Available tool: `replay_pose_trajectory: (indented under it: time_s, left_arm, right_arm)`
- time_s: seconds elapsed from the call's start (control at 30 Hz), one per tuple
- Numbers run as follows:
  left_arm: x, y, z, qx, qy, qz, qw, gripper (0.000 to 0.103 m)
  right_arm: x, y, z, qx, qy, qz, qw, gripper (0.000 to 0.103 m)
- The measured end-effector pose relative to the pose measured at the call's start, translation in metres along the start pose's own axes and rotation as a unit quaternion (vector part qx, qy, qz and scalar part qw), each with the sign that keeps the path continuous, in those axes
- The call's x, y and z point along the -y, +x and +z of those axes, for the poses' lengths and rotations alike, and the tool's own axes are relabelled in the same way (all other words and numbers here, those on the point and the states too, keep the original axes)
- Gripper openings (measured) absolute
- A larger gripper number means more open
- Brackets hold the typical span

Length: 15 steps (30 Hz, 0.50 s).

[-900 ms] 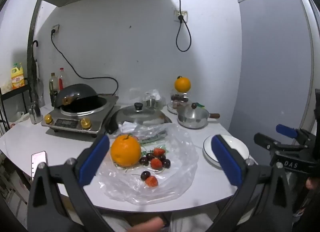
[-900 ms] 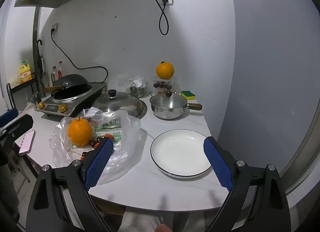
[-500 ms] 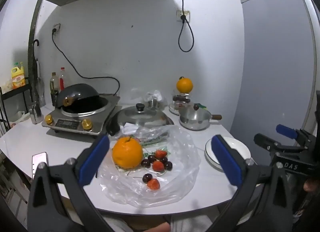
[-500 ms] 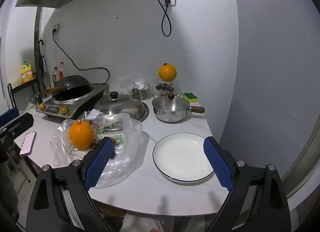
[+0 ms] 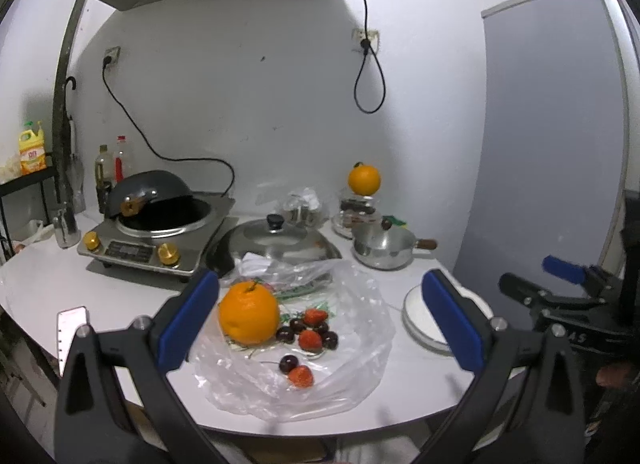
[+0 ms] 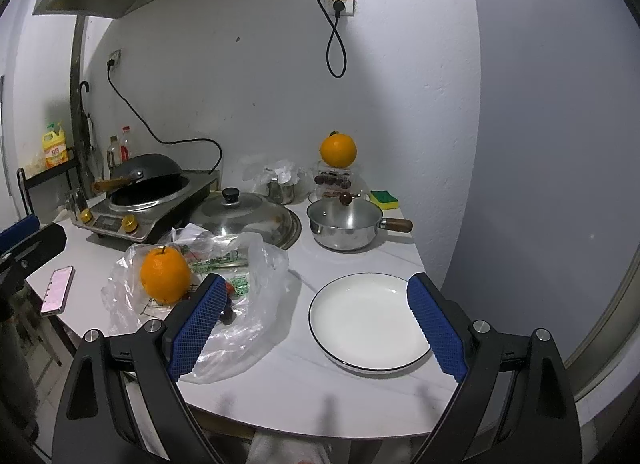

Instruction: Organize fruits

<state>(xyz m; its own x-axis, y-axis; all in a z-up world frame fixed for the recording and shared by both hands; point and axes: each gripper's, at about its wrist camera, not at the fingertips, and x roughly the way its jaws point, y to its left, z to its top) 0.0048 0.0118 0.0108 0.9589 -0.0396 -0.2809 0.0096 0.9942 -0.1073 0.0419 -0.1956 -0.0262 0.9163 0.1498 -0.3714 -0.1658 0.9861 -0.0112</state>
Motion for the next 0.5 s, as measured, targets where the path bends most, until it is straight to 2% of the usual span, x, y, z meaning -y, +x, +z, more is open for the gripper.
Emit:
replay_pose_trajectory:
  time_s: [0.2, 0.5]
  left_arm:
    - [0.0032, -0.0007, 0.0002, -0.001, 0.002, 0.001, 1.0, 0.102]
    - [-0.0041, 0.0007, 0.001, 0.0, 0.001, 0.027, 0.9996, 0.102]
  right_arm:
    - [0.0004, -0.0006, 0.0027, 0.0, 0.001, -0.002, 1.0, 0.094]
    - [-0.0043, 0.0028, 0.0049, -0.003, -0.004, -0.002, 1.0, 0.094]
